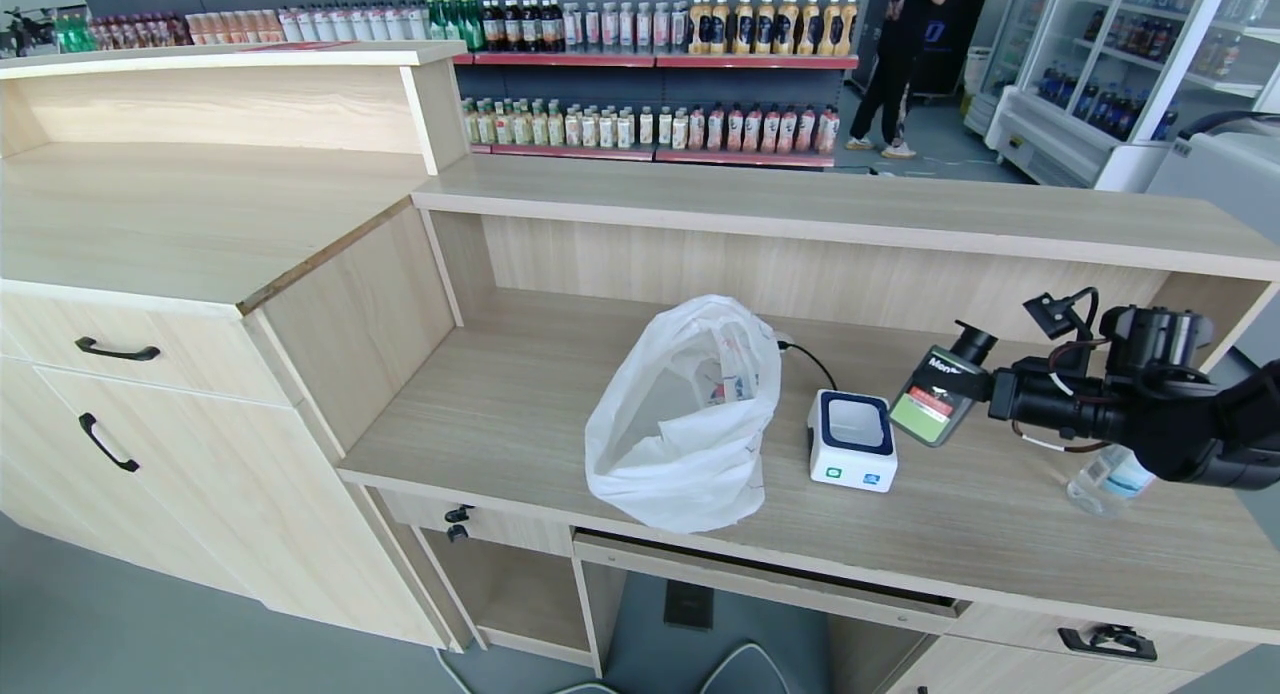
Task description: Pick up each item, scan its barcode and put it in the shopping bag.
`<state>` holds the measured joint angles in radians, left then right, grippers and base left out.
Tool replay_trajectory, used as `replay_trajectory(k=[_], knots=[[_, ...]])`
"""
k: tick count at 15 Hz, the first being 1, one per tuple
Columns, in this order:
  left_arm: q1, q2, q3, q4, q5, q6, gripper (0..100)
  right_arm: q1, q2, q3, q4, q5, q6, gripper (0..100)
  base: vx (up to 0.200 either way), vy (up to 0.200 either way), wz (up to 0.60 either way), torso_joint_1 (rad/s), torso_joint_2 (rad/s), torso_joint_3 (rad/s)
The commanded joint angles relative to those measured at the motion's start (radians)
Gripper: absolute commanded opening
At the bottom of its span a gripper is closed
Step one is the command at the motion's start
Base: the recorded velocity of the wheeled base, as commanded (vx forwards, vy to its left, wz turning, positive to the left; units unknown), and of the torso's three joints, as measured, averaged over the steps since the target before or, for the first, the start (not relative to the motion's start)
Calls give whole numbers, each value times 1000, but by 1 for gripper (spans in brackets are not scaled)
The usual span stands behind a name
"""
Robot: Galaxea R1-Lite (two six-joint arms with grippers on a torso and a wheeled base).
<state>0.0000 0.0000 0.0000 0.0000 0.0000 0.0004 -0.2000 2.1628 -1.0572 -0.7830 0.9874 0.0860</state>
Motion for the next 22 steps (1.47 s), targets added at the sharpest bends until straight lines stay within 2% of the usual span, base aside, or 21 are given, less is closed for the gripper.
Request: replay_trajectory(k=[1,10,11,13,15,16,19,20,22], knots=[[0,0,0,0,0,0,100,1,6,-1,-1,0,0,0,0,0,0,0,0,0],[0,0,0,0,0,0,100,21,-14,-18,-1,-23,-5,0,0,0,0,0,0,0],[0,0,0,0,0,0,100,21,-87,0,5,-98,-34,0,0,0,0,0,0,0],[0,0,0,0,0,1,100,7,-265,125,-4,-251,-124,0,0,0,0,0,0,0],[0,0,0,0,0,0,100,-78,-391,269,-5,-441,-385,0,0,0,0,0,0,0],[0,0,0,0,0,0,100,-114,-448,329,-4,-504,-499,0,0,0,0,0,0,0],[0,0,0,0,0,0,100,-182,-511,387,-1,-524,-693,0,0,0,0,0,0,0],[0,0,0,0,0,0,100,-179,-511,381,-16,-527,-696,0,0,0,600,2,2,2],[0,0,0,0,0,1,100,-116,-500,339,-75,-578,-664,0,0,0,600,0,2,5]])
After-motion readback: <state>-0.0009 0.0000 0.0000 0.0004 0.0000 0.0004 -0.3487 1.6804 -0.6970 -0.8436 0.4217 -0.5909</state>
